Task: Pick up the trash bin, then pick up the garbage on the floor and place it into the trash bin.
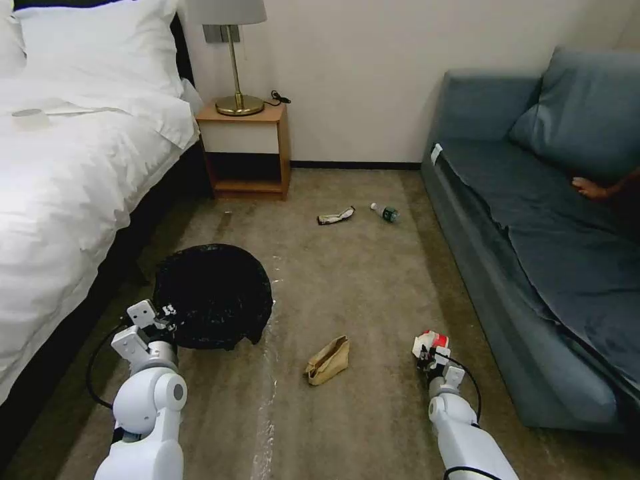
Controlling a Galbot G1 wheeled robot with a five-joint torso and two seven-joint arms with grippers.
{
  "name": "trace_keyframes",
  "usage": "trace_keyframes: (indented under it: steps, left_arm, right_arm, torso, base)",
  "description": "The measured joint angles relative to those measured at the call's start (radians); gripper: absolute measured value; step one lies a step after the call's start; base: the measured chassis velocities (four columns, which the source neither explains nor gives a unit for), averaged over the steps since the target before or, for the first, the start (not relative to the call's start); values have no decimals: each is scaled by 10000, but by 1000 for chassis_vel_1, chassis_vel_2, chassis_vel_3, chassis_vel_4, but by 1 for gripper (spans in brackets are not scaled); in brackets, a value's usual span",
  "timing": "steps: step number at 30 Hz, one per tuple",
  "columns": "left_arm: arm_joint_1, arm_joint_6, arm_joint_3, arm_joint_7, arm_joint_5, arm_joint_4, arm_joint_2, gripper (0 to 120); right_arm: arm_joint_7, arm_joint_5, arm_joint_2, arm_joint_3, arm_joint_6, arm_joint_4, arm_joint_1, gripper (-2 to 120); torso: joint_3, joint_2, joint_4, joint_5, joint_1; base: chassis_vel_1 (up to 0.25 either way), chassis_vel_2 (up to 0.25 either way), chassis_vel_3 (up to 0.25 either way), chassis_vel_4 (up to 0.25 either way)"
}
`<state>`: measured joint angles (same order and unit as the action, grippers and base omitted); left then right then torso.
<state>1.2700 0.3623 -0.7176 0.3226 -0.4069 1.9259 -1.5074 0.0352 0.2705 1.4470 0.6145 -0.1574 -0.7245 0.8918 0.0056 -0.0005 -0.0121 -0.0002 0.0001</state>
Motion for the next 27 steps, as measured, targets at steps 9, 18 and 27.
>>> trace_keyframes:
  steps: [9,18,27]
  left_arm:
    - [35,-4,38,30,1,13,-23,3]
    - [38,-35,26,28,3,-70,-12,3]
    - [-34,-52,188,17,-48,-251,-47,3]
  right_arm:
    - [48,-140,38,38,-167,-171,52,0]
    - [134,-437,78,6,-616,-534,113,0]
    - [72,-744,-99,-812,-777,-3474,523,0]
  torso:
    - [0,0,0,0,0]
    - [0,1,0,2,0]
    - [0,2,-1,0,0]
  base:
    - [0,0,0,0]
    - [0,0,0,0]
    - [0,0,0,0]
